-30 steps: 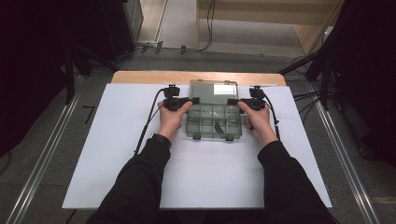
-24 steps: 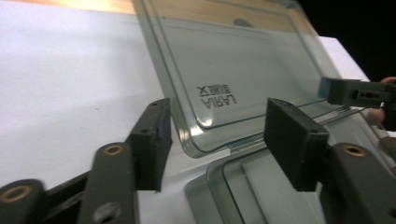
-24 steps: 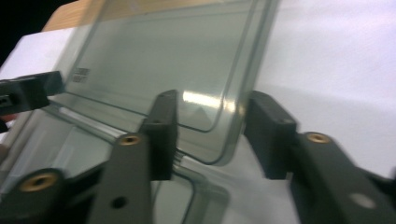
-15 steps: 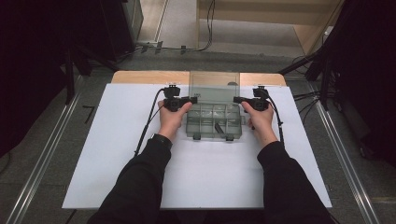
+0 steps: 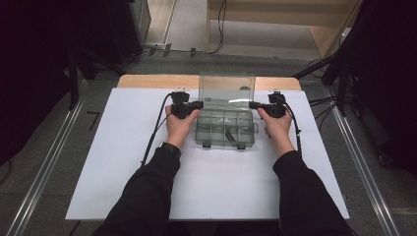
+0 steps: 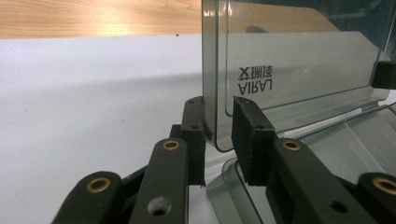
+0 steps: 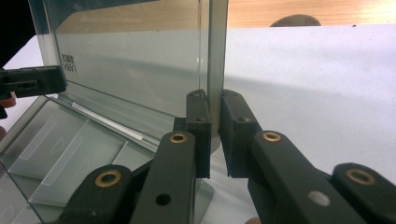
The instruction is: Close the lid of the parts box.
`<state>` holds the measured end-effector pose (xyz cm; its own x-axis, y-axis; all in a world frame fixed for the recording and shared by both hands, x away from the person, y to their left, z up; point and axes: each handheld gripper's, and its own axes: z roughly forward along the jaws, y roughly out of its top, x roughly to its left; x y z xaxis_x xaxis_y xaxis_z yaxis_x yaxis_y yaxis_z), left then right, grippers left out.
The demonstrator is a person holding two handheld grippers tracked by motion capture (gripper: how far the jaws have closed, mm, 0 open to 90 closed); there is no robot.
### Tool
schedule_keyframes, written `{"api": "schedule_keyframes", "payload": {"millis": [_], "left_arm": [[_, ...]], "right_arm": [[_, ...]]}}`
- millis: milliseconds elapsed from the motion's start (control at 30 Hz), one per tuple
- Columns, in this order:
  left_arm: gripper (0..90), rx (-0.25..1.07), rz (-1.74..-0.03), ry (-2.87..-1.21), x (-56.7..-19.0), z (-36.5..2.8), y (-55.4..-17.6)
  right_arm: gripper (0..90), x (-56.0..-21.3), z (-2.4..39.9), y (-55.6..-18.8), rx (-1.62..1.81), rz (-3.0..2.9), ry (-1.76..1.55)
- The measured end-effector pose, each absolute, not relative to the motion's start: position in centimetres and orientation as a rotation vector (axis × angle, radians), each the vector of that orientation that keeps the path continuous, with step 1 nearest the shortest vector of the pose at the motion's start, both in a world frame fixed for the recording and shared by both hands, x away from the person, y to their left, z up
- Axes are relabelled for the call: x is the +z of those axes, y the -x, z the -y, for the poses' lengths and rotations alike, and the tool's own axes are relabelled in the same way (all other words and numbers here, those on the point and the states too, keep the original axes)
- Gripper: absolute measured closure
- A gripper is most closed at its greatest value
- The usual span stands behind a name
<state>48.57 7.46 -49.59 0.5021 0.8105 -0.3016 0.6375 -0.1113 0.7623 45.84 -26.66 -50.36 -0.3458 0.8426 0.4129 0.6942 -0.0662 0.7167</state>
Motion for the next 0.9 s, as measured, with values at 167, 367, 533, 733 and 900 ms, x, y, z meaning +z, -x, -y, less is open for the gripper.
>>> {"api": "schedule_keyframes", "payload": {"millis": [167, 367, 533, 733, 900], "left_arm": [[77.1, 0.236, -1.189, -1.828, -49.58, -7.64, -48.60], [73.3, 0.248, -1.173, -1.795, -49.23, -7.77, -48.67], [74.1, 0.267, -1.158, -1.784, -48.90, -7.72, -48.73], [82.2, 0.267, -1.156, -1.769, -48.97, -8.07, -48.88], [84.8, 0.330, -1.117, -1.798, -48.84, -7.87, -48.50]], "right_arm": [[81.6, -50.31, 26.56, -45.49, 1.355, -2.036, -1.625], [81.7, -50.34, 26.46, -45.25, 1.344, -2.031, -1.573], [81.7, -50.46, 26.30, -45.00, 1.329, -2.022, -1.515], [81.8, -50.49, 26.31, -44.89, 1.326, -2.026, -1.483], [81.3, -50.48, 26.32, -45.00, 1.325, -2.024, -1.512]]}}
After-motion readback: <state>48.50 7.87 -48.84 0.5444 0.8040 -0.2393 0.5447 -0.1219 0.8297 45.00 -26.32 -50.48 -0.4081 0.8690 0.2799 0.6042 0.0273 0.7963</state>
